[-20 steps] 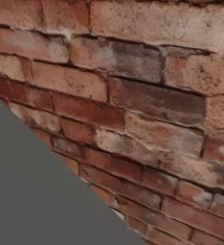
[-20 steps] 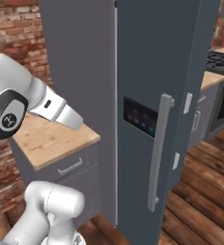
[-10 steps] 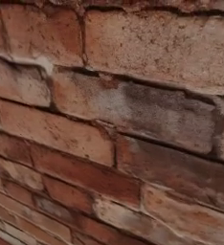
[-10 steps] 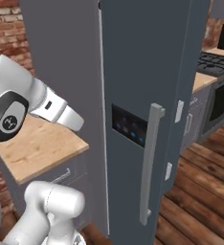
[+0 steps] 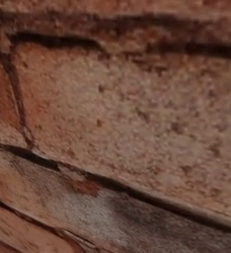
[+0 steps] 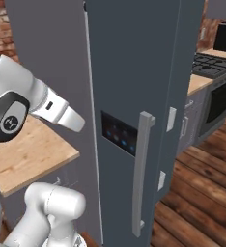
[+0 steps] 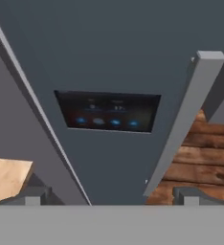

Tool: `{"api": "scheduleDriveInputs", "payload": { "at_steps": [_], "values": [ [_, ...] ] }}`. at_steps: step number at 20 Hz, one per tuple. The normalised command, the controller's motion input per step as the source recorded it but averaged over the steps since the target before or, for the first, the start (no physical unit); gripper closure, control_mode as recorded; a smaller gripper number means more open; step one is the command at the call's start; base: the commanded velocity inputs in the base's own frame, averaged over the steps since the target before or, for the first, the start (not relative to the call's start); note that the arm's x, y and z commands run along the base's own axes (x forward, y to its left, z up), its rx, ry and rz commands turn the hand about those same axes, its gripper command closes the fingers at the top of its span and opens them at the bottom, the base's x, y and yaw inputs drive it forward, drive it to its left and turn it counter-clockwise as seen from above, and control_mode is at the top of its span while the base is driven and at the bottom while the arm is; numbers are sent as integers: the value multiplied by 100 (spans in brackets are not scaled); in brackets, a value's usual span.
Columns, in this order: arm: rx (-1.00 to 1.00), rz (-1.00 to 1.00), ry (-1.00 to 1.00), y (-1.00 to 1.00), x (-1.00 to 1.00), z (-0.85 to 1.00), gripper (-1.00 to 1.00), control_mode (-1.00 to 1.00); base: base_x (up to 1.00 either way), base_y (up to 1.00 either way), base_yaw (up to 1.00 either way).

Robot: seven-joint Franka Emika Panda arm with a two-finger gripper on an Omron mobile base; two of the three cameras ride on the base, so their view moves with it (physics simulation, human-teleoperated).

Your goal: Take the orange and cucumber from the second highest rack and move them to the highest rack where the pear and peach are located, to maximize freezer space. Close the freezer door after rearranging.

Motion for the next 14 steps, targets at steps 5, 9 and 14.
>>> {"api": "scheduleDriveInputs", "payload": {
  "at_steps": [5,9,14],
  "values": [
    [6,-6,0,-8,40,0,-100,-100,5,-1,-1],
    [17,-7,-4,-26,63,0,-100,-100,0,0,0],
    [20,-3,-19,-41,42,0,-100,-100,0,0,0]
  ]
}}
